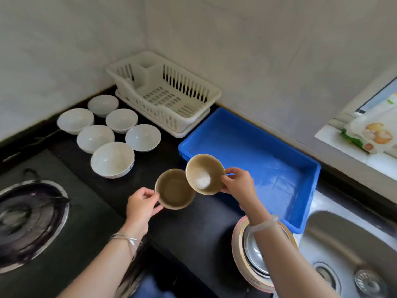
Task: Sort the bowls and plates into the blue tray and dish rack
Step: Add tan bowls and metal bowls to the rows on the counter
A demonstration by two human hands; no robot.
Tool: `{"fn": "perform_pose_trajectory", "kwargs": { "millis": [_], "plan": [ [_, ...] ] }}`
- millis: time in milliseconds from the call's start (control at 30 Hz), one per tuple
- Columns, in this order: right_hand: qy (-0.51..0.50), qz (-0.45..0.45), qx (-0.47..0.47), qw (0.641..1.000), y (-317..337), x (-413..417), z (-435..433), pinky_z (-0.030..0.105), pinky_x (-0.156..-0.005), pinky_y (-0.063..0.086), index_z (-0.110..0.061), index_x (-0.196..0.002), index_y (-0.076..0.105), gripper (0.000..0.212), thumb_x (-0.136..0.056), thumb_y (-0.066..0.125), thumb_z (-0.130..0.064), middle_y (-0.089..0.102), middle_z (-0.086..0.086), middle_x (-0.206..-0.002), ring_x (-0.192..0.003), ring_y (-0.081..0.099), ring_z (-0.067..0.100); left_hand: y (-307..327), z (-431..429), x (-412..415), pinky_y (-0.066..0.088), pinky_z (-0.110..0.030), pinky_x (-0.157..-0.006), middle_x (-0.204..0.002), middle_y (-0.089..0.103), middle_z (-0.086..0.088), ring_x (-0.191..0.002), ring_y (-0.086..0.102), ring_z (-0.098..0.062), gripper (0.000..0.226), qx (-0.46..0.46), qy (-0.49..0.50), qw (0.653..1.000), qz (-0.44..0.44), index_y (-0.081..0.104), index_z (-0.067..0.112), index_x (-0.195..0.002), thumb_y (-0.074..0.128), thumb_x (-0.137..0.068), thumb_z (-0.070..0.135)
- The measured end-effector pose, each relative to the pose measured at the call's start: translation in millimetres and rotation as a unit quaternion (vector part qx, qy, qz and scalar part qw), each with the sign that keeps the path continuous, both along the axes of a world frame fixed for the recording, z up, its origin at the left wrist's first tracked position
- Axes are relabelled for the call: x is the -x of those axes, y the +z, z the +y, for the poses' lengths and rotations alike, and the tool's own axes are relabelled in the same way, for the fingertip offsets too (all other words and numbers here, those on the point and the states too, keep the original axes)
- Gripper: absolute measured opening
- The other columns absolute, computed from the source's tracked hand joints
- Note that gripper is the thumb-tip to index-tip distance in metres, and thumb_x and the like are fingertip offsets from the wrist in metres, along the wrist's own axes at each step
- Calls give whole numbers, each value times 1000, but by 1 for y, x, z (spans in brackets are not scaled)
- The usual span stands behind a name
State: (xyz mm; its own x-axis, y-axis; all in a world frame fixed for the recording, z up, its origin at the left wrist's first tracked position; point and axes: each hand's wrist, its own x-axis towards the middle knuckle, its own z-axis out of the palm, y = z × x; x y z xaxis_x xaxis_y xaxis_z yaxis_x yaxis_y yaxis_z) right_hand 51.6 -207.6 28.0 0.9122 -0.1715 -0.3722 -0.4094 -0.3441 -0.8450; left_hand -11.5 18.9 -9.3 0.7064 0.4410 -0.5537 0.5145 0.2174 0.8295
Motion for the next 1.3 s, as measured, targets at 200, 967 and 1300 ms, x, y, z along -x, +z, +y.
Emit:
{"fn": "perform_pose_trajectory", "kwargs": {
  "millis": [200, 967, 1300],
  "plan": [
    [13, 32, -16, 999, -26, -46, 69, 18, -51, 56, -23, -77, 63, 17, -83, 57, -8, 66, 5, -90, -64, 69, 14, -17, 49, -7, 55, -36, -77, -87, 57, -17, -86, 61, -24, 11, 13, 74, 997, 26, 55, 2, -76, 59, -87, 1],
    [-38, 125, -37, 991, -96, -93, 144, 19, -53, 52, -10, -122, 57, 30, -92, 57, -9, 58, 3, -100, -74, 60, 12, -53, 83, -25, 55, -37, -75, -99, 56, -18, -94, 61, -29, 8, 41, 152, 985, 69, 54, 4, -85, 54, -87, -4],
    [-26, 142, -59, 988, -99, -94, 140, 25, -63, 55, -13, -122, 55, 29, -93, 56, -14, 60, 5, -101, -84, 65, 17, -55, 81, -25, 54, -34, -71, -99, 58, -15, -94, 61, -28, 6, 14, 161, 985, 68, 56, 5, -90, 56, -87, -1]
  ]
}}
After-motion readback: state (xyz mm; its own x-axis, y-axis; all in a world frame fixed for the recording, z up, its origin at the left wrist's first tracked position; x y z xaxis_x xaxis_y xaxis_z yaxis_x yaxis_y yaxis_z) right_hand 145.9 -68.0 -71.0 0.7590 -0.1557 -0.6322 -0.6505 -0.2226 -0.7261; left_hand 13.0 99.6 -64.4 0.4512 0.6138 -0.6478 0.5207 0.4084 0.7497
